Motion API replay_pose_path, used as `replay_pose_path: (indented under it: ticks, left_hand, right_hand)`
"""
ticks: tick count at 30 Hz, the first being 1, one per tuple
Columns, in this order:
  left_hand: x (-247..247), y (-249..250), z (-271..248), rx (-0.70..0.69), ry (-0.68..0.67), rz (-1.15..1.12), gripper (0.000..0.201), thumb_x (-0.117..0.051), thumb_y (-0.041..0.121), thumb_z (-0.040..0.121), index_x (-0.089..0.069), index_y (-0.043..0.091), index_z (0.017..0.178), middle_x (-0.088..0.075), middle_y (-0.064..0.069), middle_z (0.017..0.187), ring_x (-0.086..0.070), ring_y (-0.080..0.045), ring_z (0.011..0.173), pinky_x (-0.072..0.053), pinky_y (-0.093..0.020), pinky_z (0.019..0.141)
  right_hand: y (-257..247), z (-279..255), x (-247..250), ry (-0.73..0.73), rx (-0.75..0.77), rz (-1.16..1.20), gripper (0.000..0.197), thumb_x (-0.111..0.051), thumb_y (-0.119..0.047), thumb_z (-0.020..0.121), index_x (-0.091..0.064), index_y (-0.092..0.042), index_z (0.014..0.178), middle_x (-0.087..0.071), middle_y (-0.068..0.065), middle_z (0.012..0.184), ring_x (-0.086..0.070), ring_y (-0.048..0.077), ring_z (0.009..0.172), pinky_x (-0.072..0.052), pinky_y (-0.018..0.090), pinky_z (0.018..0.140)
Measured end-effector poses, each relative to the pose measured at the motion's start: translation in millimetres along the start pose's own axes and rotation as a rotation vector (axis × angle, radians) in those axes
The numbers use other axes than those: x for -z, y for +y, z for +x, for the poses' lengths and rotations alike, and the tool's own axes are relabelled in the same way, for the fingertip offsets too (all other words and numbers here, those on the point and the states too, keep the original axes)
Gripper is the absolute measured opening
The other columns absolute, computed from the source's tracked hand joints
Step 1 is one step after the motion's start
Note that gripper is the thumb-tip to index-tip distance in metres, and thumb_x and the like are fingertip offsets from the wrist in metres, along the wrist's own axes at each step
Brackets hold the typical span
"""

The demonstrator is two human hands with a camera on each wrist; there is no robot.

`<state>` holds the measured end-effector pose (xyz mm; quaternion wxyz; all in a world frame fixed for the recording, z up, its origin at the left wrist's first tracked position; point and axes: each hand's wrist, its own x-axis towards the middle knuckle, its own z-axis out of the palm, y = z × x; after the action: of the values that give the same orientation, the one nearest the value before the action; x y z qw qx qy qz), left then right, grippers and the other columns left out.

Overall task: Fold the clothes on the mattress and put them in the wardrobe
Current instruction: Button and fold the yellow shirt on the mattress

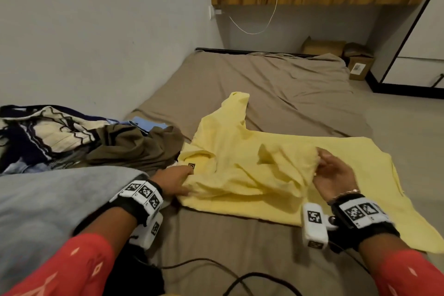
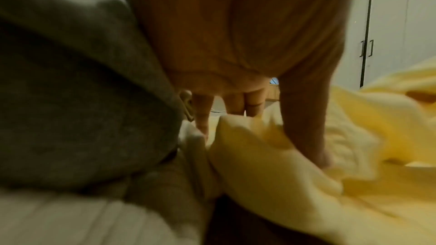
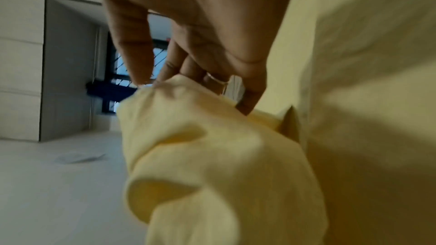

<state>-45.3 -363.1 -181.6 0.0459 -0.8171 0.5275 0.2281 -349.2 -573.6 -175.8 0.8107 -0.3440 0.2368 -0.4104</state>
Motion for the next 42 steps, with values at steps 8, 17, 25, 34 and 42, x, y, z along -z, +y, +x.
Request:
replay_pose_path:
  ticks: [8,17,25,34,42]
  left_hand:
    - [-0.1,-5.6,3.3,0.099,-0.018,0.052,0.064,-0.068,0.060,0.070,-0.044,0.025,0.118,-0.040,-0.001,0.125,-0.048,-0.024,0.114,-0.039,-0.044,0.097]
    - [-0.9,-5.2,1.7,0.170,0.058,-0.056,0.066,-0.076,0.051,0.067,-0.046,0.016,0.114,-0.039,-0.005,0.123,-0.050,-0.017,0.091,-0.046,-0.037,0.091]
    - [0.8,34.9,-5.5,-0.240,0.358,0.455,0.073,-0.081,0.059,0.050,-0.045,0.036,0.109,-0.054,0.005,0.130,-0.055,-0.024,0.112,-0.047,-0.045,0.078]
    - [-21.1,23.1,2.7,-0.288,0.226,0.502,0.017,-0.054,0.012,0.084,-0.052,0.028,0.090,-0.057,0.002,0.106,-0.052,-0.021,0.107,-0.029,-0.030,0.074]
    - [-25.9,1.0,-4.2,-0.092,0.165,0.299,0.026,-0.046,0.017,0.089,-0.032,0.035,0.076,-0.047,0.002,0.133,-0.052,-0.019,0.110,-0.041,-0.029,0.086]
  right_hand:
    - [-26.1,-18.4,95.0,0.361,0.139,0.137,0.086,-0.085,-0.054,0.038,-0.066,-0.018,0.114,-0.058,0.009,0.119,-0.050,0.024,0.098,-0.037,0.037,0.099]
    - [-69.2,-34.7,110.8,0.547,-0.048,-0.387,0.011,-0.059,-0.011,0.085,-0.061,-0.019,0.092,-0.058,0.008,0.096,-0.054,0.019,0.080,-0.055,0.025,0.062]
    - [-75.6,-21.2,86.8,-0.125,0.276,-2.080,0.075,-0.051,0.017,0.070,-0.048,-0.024,0.132,-0.030,0.005,0.149,-0.024,0.029,0.139,-0.031,0.040,0.108]
    - [-102.8,-40.5,116.2,-0.525,-0.480,-2.150,0.070,-0.063,-0.078,0.042,-0.038,-0.060,0.104,-0.012,-0.012,0.150,0.002,0.015,0.144,-0.021,0.036,0.114]
    - [-137.5,-40.3,124.9,0.133,0.057,-1.135,0.046,-0.082,-0.041,0.057,-0.072,-0.008,0.087,-0.067,0.008,0.092,-0.064,0.007,0.077,-0.049,0.013,0.067]
